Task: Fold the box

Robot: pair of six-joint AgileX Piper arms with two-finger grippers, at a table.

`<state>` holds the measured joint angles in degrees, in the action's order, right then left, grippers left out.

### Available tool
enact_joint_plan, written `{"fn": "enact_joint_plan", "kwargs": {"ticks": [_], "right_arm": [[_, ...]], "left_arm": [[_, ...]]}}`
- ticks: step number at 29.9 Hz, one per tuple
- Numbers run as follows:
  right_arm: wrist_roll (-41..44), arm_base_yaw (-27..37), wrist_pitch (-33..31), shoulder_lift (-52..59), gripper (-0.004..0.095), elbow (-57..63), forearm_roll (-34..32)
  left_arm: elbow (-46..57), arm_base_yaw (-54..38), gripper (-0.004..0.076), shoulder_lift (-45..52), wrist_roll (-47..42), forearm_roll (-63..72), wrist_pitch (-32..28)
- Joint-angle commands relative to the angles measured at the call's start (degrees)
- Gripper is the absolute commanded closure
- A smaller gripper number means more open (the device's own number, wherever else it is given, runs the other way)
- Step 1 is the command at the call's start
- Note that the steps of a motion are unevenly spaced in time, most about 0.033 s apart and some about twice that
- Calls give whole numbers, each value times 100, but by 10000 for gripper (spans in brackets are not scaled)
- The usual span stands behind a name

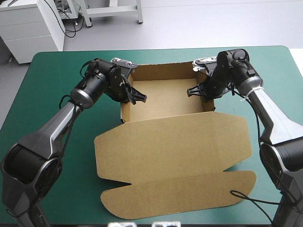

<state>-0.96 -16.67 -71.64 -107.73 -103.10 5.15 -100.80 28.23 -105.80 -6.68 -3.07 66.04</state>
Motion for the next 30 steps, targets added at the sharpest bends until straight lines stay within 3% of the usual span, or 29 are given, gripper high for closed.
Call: {"fn": "enact_joint_plan", "kwargs": {"ticks": [1,18,21,25,28,30], "right_arm": [[-303,-27,16,167,922,-172,288],[96,-27,16,62,922,452,246],[96,-27,16,62,921,452,246],[96,-27,16,62,870,452,140],[96,-27,16,62,662,452,140],[96,-27,16,62,488,452,140]], "left_arm": [[-180,62,731,125,623,124,-23],[-180,62,730,-316,600,121,236],[-180,62,696,-316,600,121,201],[-180,24,505,-316,600,121,192],[-180,-41,293,-316,433,93,267],[-180,-87,199,-316,423,93,326]]}}
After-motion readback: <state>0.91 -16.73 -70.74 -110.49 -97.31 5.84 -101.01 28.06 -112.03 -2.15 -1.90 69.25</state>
